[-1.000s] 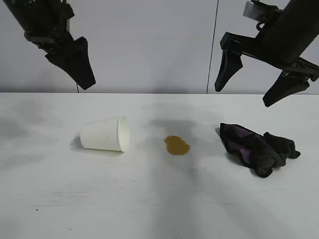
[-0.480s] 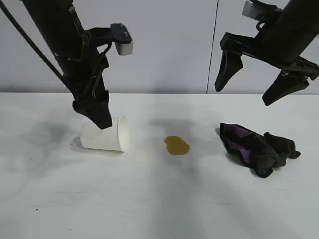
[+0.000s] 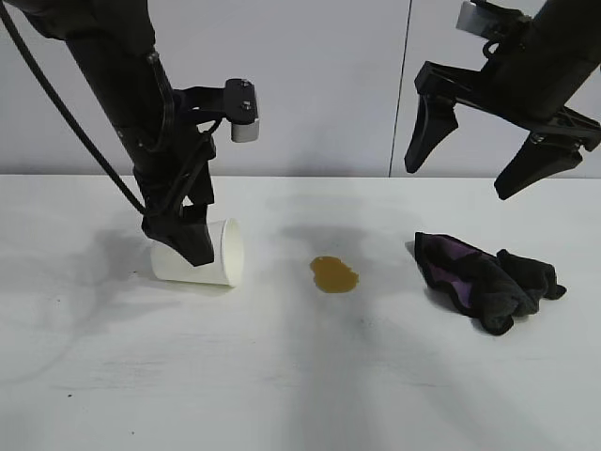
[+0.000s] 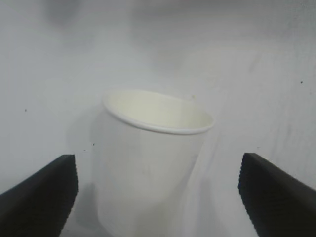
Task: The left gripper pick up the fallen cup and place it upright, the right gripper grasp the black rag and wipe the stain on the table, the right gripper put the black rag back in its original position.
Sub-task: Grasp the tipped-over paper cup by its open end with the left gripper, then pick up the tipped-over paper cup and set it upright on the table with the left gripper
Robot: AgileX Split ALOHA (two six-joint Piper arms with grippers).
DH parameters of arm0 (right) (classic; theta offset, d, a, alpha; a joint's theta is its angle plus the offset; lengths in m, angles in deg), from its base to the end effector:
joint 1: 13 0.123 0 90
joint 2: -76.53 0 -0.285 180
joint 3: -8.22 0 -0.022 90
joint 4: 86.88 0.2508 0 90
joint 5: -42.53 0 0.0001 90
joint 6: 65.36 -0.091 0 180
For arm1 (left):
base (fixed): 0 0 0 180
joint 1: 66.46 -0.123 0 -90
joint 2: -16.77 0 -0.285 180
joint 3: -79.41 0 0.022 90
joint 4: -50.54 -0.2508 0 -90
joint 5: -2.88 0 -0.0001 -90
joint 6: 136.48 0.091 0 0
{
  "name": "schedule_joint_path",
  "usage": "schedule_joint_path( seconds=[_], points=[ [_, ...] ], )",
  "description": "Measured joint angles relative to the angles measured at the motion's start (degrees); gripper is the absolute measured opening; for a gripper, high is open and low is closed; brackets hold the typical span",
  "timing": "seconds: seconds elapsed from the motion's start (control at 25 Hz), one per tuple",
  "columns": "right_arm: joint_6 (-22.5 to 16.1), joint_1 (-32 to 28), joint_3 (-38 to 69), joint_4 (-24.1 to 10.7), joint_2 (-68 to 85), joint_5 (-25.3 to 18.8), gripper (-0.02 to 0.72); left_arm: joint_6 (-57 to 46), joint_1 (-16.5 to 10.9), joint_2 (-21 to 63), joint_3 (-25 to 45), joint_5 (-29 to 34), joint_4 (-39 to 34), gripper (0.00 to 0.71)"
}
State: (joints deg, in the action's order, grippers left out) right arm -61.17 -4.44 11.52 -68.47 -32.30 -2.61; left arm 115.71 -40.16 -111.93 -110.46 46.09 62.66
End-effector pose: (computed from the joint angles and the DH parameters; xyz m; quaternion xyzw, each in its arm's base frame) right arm 0.3618 0.0751 0.2377 -0.0197 0.9716 0.1407 0.1893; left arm 0.3861 -0.2054 0.1584 0.7018 0.6902 -0.0163 0.1755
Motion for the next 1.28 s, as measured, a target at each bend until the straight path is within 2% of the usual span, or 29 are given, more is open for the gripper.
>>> schedule_joint_path(
  seconds=[0.48, 0.68, 0.96, 1.28],
  points=[
    [0.12, 0.0, 0.0, 0.0, 0.0, -0.2, 0.661, 0.62, 0.02, -3.07, 0.0, -2.56, 2.42, 0.631],
    [0.12, 0.0, 0.0, 0.0, 0.0, -0.2, 0.661, 3.01, 0.02, -3.12, 0.0, -2.51, 2.48, 0.527],
    [0.14, 0.0, 0.0, 0.0, 0.0, -0.2, 0.661, 4.62, 0.02, -3.12, -0.06, -2.34, 2.72, 0.5],
    [0.19, 0.0, 0.0, 0.0, 0.0, -0.38, 0.661, 8.56, -0.39, -3.12, -0.06, -0.7, 10.84, 0.489]
  ],
)
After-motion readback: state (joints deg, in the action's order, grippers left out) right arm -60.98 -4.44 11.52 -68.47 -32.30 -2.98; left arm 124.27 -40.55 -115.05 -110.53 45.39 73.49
